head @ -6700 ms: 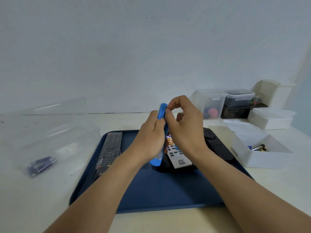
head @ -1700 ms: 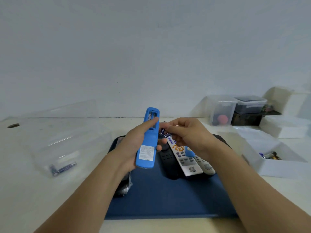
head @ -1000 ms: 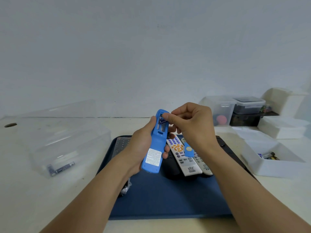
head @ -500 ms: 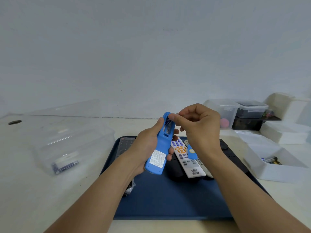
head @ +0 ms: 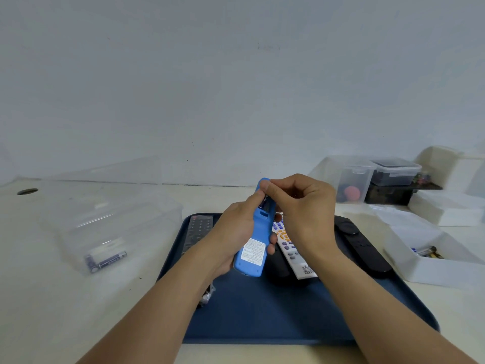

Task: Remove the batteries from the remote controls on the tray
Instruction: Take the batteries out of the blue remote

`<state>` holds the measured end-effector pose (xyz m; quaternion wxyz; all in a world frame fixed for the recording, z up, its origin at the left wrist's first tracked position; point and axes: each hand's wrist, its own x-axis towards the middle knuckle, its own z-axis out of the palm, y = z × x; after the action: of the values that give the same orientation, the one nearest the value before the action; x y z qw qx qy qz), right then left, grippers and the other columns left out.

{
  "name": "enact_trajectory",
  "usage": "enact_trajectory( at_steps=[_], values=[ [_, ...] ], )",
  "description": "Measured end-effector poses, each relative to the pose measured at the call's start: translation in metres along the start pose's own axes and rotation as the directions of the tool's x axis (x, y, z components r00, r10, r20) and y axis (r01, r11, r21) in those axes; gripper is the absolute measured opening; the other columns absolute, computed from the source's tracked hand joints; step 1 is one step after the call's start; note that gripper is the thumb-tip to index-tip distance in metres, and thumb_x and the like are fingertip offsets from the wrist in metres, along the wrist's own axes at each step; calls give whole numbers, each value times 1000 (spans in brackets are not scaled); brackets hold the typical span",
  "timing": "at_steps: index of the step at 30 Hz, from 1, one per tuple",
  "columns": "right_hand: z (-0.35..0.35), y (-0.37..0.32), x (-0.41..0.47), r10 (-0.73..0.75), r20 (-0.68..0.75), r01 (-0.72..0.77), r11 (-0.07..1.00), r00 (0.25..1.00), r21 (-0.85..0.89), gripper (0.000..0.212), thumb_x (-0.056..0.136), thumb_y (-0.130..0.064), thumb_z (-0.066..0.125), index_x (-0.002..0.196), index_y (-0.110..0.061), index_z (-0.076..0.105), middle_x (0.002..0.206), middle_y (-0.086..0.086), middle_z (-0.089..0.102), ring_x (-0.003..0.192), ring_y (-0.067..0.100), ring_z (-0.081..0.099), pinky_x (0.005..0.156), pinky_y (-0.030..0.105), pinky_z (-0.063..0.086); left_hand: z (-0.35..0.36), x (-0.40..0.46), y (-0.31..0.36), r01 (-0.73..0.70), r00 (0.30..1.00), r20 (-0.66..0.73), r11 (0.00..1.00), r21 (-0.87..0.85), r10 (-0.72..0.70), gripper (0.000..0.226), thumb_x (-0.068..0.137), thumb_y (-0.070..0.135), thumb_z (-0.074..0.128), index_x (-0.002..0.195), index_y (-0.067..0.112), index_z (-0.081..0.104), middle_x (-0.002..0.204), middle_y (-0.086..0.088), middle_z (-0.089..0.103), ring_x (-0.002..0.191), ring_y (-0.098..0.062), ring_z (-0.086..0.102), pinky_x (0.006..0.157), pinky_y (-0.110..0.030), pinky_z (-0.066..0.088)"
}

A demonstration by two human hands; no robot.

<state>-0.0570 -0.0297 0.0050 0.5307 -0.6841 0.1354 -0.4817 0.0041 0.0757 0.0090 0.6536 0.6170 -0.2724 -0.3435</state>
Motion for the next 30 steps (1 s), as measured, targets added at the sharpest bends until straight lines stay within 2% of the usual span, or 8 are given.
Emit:
enact_trajectory(
  at_steps=[4,8,10,12,14,17,21,30],
  values=[
    [2,2,-1,-82,-17,81,993,996,-81,10,84,-17,80,79,-9,77,96,2,55,62,-2,57,56,10,44,2,0,-1,4,1000,15,996,-90,-3,55,98,58,50,105,5,63,62,-11,62,47,-21,58,45,-27,50],
    [7,6,-7,-100,127,117,984,987,-134,9,90,-16,73,92,-8,78,102,-4,56,62,3,61,44,17,47,-5,1,-3,-37,999,-6,994,-107,37,58,104,55,36,111,5,63,62,-14,62,47,-23,58,46,-28,52],
    [7,4,-4,-61,116,77,987,991,-140,13,88,-16,75,101,-17,77,107,-7,61,74,7,67,50,18,50,-7,2,-3,-53,998,-25,996,-69,51,57,105,55,34,109,7,64,63,-14,63,48,-25,58,48,-29,52],
    [1,3,2,148,129,-157,986,981,64,39,84,-13,79,118,-26,67,109,-4,70,84,14,71,59,21,54,-7,2,-3,-62,998,-28,998,-7,61,57,104,56,33,105,7,62,62,-14,62,47,-25,58,47,-28,51],
    [-8,2,9,374,238,-436,842,896,318,55,81,-6,79,128,-24,58,100,3,75,76,17,72,65,28,55,-6,2,-2,-76,997,2,995,70,76,55,103,58,33,101,9,59,60,-13,62,45,-25,58,46,-27,50],
    [-13,3,14,472,351,-580,738,809,345,50,80,-7,77,127,-17,62,90,5,73,73,15,64,75,29,48,-7,1,-2,-103,994,40,987,127,98,51,100,57,44,101,8,59,59,-13,61,44,-25,57,46,-27,49],
    [-12,-1,12,381,380,-510,791,843,338,36,81,-10,78,115,-9,70,91,8,73,76,17,66,78,30,51,-8,-1,2,-156,988,27,981,119,154,36,98,44,56,91,9,56,55,-14,58,41,-23,54,43,-26,47],
    [-11,-1,9,303,304,-384,887,903,257,22,87,-18,76,107,-9,73,92,17,75,72,21,69,70,32,55,-8,5,-3,-175,985,21,968,177,174,35,105,39,46,93,8,57,57,-15,60,45,-27,56,49,-29,50]
  ],
)
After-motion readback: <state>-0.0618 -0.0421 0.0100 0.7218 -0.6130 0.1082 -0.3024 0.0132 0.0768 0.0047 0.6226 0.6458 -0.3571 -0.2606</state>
